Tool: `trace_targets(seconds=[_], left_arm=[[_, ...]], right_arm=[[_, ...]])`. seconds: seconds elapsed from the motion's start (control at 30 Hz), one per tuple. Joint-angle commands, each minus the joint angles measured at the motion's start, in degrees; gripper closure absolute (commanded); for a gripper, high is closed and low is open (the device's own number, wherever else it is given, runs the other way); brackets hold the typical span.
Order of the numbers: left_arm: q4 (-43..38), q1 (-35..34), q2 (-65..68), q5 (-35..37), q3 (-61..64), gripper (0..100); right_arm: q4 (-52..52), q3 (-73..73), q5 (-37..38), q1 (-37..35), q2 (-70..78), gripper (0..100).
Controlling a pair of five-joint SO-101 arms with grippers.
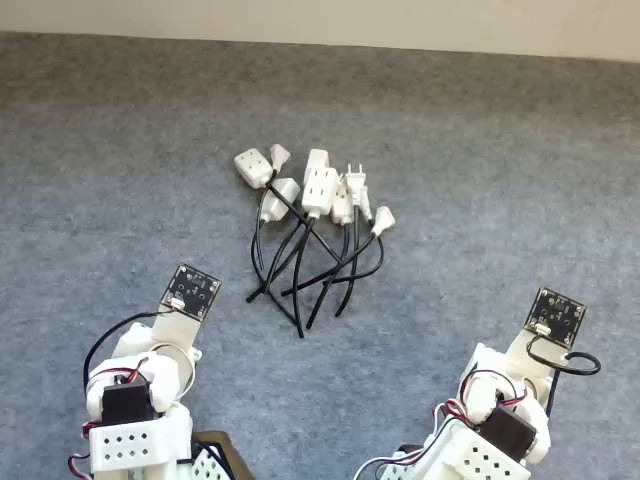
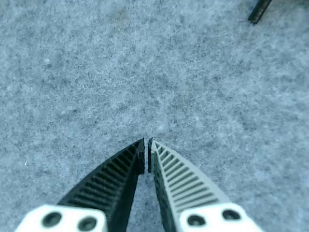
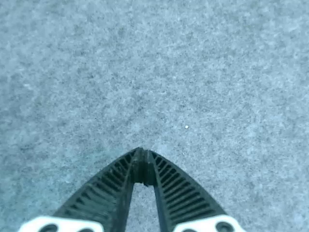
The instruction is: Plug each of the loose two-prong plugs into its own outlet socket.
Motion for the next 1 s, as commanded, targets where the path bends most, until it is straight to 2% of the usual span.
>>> trace_targets(seconds=[0.0,0.17,0.4,0.5,0.63,0.97], left_arm=[[-0.2,-0.3,0.0,-0.4,1.0,95],[-0.2,-0.1,0.0,-0.4,1.0,95],[-0.2,0.0,0.0,-0.4,1.0,95],[-0.2,3.3,0.0,-0.4,1.0,95],[-0.2,9.0,0.0,-0.4,1.0,95],[-0.2,9.5,0.0,-0.4,1.0,95]], right_arm=[[0.3,8.4,-0.3,0.3,-0.4,99.2],[0.3,8.4,-0.3,-1.7,-0.4,99.2],[0.3,8.4,-0.4,-20.0,-0.5,99.2],[0.3,8.4,-0.4,-25.0,-0.5,99.2],[0.3,8.4,-0.4,-25.2,-0.5,99.2],[0.3,8.4,-0.4,-25.2,-0.5,99.2]])
